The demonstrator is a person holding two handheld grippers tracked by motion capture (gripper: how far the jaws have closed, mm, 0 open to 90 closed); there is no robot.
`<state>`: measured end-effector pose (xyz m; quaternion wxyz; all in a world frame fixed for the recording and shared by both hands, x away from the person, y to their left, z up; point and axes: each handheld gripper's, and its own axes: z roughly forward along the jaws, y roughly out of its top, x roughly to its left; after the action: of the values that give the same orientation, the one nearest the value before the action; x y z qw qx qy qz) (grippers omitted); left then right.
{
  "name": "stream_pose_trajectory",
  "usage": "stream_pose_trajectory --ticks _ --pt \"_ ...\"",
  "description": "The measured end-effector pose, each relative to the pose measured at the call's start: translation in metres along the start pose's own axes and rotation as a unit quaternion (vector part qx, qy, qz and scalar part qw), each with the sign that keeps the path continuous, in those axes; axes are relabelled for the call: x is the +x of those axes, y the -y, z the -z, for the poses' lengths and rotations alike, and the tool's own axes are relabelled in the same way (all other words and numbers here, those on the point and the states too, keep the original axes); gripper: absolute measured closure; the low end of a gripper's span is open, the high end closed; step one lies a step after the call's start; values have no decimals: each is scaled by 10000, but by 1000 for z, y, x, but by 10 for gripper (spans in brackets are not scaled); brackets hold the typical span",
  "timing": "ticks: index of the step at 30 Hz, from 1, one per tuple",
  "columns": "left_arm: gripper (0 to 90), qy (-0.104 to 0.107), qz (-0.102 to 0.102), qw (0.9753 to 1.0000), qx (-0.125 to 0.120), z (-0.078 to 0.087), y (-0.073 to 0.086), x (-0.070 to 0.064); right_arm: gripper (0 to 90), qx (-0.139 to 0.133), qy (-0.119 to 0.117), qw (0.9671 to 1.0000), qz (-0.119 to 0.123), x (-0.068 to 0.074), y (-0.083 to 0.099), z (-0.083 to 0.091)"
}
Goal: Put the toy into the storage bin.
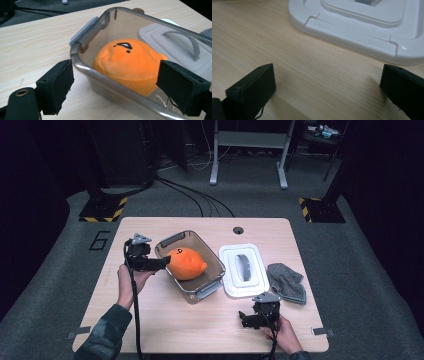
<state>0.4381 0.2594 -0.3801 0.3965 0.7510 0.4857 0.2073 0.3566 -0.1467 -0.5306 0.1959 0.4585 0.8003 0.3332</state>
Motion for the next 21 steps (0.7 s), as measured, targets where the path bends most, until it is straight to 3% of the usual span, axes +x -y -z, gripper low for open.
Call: stream_pose_trajectory --ticks 5,6,9,10,21 --pt "121 -108 75 9998 -140 10 12 9 0 -18 -40 10000 15 0 0 0" --pt "118 -160 93 9997 -154 12 16 12 0 -11 -97 9998 179 -3 1 1" --pt "112 -218 160 9995 -180 14 22 15 0 -10 -122 9999 106 -2 1 2" --pt "112 -261 203 9992 -202 15 29 19 0 11 -169 9997 185 -4 2 2" --pt "106 -501 419 9979 -29 7 68 40 0 80 -178 9996 199 -4 0 2"
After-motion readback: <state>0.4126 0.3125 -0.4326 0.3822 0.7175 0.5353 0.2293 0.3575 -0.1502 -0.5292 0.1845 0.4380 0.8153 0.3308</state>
